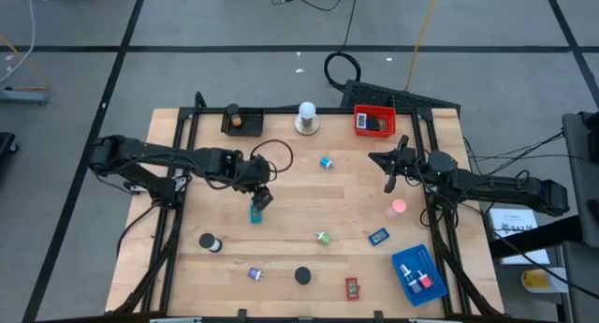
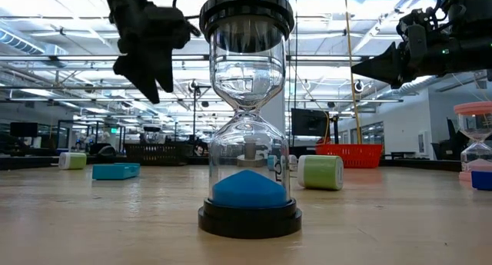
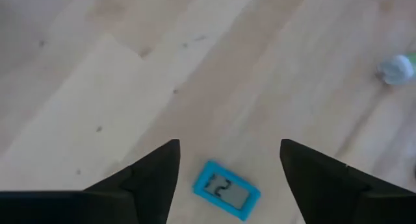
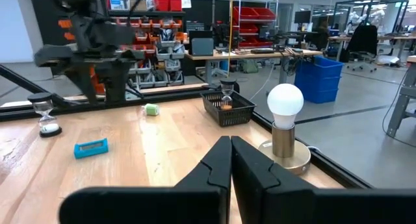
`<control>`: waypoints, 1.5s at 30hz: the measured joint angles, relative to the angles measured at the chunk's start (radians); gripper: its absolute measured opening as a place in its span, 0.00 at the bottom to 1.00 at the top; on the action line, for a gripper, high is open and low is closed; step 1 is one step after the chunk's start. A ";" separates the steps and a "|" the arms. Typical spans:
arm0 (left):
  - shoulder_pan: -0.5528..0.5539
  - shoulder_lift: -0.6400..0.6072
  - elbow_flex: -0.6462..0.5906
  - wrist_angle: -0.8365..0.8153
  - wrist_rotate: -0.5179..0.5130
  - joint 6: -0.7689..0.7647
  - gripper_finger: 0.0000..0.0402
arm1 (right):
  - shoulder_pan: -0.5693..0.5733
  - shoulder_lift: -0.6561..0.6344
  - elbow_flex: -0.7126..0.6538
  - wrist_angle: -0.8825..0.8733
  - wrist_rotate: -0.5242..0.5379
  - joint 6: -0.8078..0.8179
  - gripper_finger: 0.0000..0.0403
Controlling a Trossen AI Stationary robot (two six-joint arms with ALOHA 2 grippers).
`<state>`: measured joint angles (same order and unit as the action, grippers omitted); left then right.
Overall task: Pick & Place Office items
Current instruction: Put the green charger adapter into the blue bin
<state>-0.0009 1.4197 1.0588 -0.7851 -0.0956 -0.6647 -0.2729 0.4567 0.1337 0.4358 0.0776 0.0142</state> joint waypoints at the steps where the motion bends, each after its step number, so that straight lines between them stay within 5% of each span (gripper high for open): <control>1: 0.017 0.000 0.000 -0.013 0.003 -0.002 0.69 | 0.000 0.000 0.000 0.000 0.000 0.000 0.01; 12: 0.221 0.000 -0.013 -0.321 -0.039 0.037 0.70 | 0.000 0.000 0.000 0.000 0.000 0.000 0.01; 33: 0.541 0.000 -0.348 -0.262 0.012 0.171 0.69 | 0.000 0.000 0.001 0.000 0.000 0.000 0.01; 45: 0.525 0.000 -0.404 -0.145 0.066 0.200 0.34 | 0.000 0.000 0.001 0.000 0.000 0.000 0.01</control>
<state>0.5240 1.4200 0.6544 -0.9306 -0.0296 -0.4644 -0.2729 0.4564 0.1345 0.4358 0.0776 0.0143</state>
